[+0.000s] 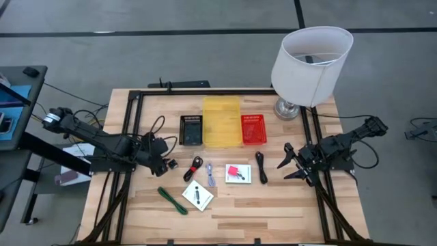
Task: Pick and place items into bin
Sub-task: Put the black charger adapter into the black bin
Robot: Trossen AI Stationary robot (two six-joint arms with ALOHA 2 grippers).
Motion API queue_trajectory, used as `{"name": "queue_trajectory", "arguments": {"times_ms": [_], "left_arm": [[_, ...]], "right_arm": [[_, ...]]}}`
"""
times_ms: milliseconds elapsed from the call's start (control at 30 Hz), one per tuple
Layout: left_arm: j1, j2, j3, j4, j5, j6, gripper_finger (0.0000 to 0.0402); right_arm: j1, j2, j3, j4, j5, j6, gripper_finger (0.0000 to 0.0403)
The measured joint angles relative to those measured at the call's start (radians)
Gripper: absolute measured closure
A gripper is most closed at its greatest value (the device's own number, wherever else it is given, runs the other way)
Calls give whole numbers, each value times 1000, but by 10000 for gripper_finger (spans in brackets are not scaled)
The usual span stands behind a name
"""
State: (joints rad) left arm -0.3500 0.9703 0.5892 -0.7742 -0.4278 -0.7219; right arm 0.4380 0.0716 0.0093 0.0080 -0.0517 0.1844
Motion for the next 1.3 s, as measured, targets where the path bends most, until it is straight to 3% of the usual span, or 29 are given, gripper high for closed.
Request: {"name": "queue_trajectory", "arguments": {"times_ms": [500, 967, 1300], "left_arm": [[0, 27, 0, 57, 133, -15, 140], [8, 37, 0, 90, 159, -126, 140], [53, 169, 0, 104, 210, -125, 140]], "right_arm": [[0, 0, 0, 0, 0, 0, 184], [0, 0, 0, 0, 0, 0, 184], [0, 0, 0, 0, 0, 0, 184]]}}
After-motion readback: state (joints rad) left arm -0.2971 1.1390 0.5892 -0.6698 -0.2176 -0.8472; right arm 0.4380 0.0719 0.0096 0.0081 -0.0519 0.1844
